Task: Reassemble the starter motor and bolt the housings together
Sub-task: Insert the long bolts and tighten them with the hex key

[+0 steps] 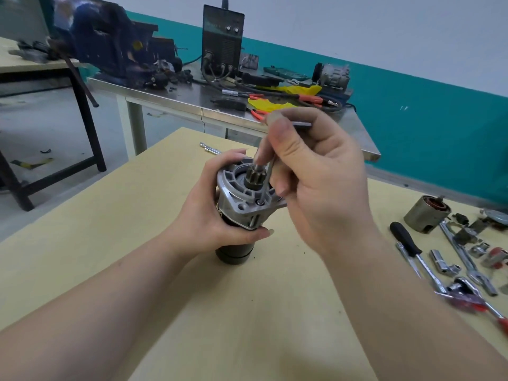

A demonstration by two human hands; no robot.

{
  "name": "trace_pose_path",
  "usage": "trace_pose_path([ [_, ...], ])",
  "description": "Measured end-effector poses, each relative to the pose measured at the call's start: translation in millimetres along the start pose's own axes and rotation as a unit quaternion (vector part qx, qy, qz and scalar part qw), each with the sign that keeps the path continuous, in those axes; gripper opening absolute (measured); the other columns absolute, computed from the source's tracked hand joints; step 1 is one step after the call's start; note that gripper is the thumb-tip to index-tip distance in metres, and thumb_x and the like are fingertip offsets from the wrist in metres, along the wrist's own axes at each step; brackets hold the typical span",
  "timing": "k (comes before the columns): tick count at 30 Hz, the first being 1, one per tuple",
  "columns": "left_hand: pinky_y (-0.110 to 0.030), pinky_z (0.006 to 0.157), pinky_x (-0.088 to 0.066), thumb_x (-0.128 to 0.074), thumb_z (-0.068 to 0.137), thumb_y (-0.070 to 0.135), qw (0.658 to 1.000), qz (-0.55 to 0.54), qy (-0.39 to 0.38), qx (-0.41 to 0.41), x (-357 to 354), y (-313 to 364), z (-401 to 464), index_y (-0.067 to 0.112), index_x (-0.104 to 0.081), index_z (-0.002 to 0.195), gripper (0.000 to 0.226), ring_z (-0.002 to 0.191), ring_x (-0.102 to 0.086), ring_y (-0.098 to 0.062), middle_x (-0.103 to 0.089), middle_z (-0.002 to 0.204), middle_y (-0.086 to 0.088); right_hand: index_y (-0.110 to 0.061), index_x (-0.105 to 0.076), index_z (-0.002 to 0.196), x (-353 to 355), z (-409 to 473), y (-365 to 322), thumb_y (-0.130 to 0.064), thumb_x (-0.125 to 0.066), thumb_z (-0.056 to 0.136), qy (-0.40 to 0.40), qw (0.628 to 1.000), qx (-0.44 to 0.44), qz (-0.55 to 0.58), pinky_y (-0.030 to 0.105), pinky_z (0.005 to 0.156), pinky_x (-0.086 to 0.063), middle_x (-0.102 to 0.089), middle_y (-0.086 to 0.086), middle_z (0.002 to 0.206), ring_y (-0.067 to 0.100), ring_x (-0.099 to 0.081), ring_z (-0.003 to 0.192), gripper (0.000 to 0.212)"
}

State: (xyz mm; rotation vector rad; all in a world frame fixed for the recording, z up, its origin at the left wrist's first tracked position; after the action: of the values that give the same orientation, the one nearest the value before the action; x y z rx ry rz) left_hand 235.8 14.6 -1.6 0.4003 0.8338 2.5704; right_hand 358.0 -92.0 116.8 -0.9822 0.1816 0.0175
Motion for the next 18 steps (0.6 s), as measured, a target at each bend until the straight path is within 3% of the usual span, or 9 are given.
trace_pose_path([
  [3,-0.031,0.111,-0.050,-0.105,0.066,0.032,1.000,0.020,-0.007,-0.002,1,0,1,0.040,-0.039,0.152,0.109,0.138,-0.059,-0.029,-0.051,0.150,-0.004,-0.009,-0.072,0.115,7,11,-10,-0.024,-0.065,0.095,-0.116,0.989,-0.006,-0.093,0.025,0.043,-0.044,-0.066,0.016,0.073,0.024,-0.050,0.045,0.026],
  [5,-0.031,0.111,-0.049,-0.105,0.065,0.028,1.000,0.023,-0.007,-0.002,1,1,1,0.040,-0.039,0.152,0.110,0.137,-0.060,-0.028,-0.051,0.149,-0.007,-0.004,-0.072,0.110,8,11,-12,-0.016,-0.064,0.100,-0.110,0.984,0.032,-0.133,0.027,0.040,-0.045,-0.067,0.017,0.072,0.032,-0.052,0.045,0.017],
  [8,-0.033,0.111,-0.051,-0.104,0.065,0.027,1.000,0.021,0.011,0.003,-1,1,-1,0.032,-0.041,0.151,0.107,0.136,-0.061,-0.028,-0.054,0.147,0.000,-0.003,-0.072,0.103,3,1,-5,-0.009,-0.064,0.104,0.012,0.977,0.107,-0.185,0.027,0.044,-0.044,-0.067,0.009,0.067,0.023,-0.054,0.043,0.010],
  [10,-0.041,0.113,-0.050,-0.103,0.066,0.026,0.999,0.020,0.028,0.012,-4,2,-3,0.022,-0.041,0.151,0.105,0.138,-0.059,-0.032,-0.055,0.149,-0.002,-0.004,-0.075,0.105,-2,-7,0,-0.012,-0.064,0.105,0.114,0.939,0.169,-0.278,0.029,0.052,-0.049,-0.068,0.001,0.068,0.015,-0.060,0.050,0.013],
  [12,-0.045,0.115,-0.049,-0.103,0.066,0.027,0.999,0.026,0.034,0.010,-5,3,-4,0.020,-0.041,0.150,0.105,0.139,-0.058,-0.033,-0.054,0.150,-0.006,-0.004,-0.076,0.110,-6,-12,3,-0.013,-0.064,0.106,0.166,0.901,0.212,-0.341,0.030,0.060,-0.054,-0.071,-0.002,0.077,0.011,-0.065,0.060,0.016],
  [13,-0.045,0.115,-0.049,-0.103,0.066,0.026,0.999,0.028,0.032,0.011,-4,3,-4,0.021,-0.040,0.150,0.105,0.139,-0.059,-0.032,-0.054,0.150,-0.006,-0.004,-0.076,0.114,-7,-10,3,-0.014,-0.063,0.106,0.157,0.903,0.212,-0.339,0.029,0.063,-0.055,-0.072,-0.004,0.080,0.009,-0.066,0.063,0.018],
  [15,-0.045,0.113,-0.050,-0.104,0.064,0.024,0.999,0.026,0.025,0.021,-1,4,-4,0.021,-0.040,0.149,0.106,0.137,-0.060,-0.032,-0.055,0.147,-0.005,-0.007,-0.073,0.124,-5,-2,2,-0.014,-0.061,0.106,0.068,0.947,0.148,-0.277,0.023,0.061,-0.052,-0.069,-0.005,0.077,0.004,-0.063,0.060,0.022],
  [18,-0.035,0.110,-0.051,-0.105,0.062,0.022,0.999,0.021,0.012,0.036,1,5,0,0.022,-0.039,0.149,0.108,0.135,-0.061,-0.026,-0.055,0.144,0.002,-0.014,-0.060,0.138,-2,8,-2,-0.006,-0.052,0.109,-0.083,0.978,0.035,-0.190,0.015,0.050,-0.043,-0.056,0.016,0.064,0.005,-0.052,0.048,0.031],
])
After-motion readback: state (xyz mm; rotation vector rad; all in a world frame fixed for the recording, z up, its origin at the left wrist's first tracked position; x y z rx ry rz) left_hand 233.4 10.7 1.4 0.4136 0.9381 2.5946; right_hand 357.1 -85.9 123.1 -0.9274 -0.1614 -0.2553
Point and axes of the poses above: each hand's wrist, its own z-axis towards the middle knuckle, its own x-axis out of the back of the hand, y = z × x, the point moved 4 cm from there along z, towards the middle knuckle
